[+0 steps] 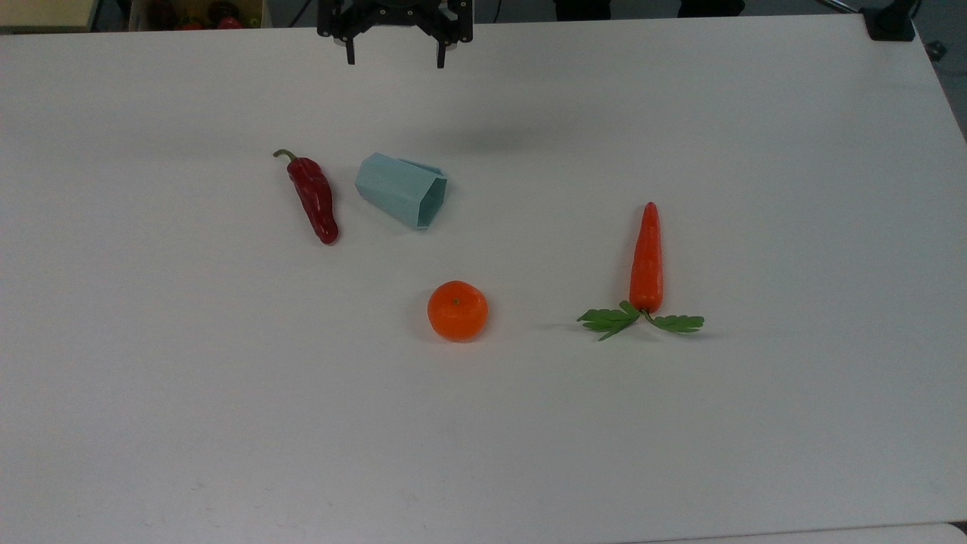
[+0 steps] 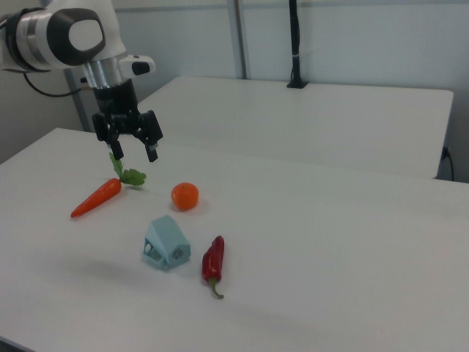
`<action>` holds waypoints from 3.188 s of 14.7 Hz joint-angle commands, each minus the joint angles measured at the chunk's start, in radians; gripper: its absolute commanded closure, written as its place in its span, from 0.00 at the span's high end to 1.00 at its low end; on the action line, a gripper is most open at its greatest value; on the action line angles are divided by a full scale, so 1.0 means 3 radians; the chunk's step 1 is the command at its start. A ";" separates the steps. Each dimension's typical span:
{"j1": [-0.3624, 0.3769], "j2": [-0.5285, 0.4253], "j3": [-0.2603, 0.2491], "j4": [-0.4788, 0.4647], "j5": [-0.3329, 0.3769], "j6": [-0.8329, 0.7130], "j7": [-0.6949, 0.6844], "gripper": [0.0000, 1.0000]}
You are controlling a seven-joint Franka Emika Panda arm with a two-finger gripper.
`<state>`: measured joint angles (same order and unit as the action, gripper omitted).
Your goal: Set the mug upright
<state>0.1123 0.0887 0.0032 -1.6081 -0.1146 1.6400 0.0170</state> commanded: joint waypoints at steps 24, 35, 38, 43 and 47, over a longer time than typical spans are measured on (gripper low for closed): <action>0.0444 0.1376 0.0015 0.0063 -0.1178 0.0148 0.2536 0.70; 0.0454 0.1325 0.0010 0.0099 -0.1382 -0.0624 0.1514 0.00; 0.0444 0.1244 0.0015 0.0099 -0.1362 -0.0624 0.1488 0.00; 0.0408 0.1075 0.0020 0.0160 -0.0893 -0.0033 0.1295 0.00; 0.0403 0.0988 0.0025 0.0104 -0.0457 0.0510 0.0524 0.00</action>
<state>0.2381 0.4256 0.0098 -1.5441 -0.3330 1.6888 0.3497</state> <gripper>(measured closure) 0.921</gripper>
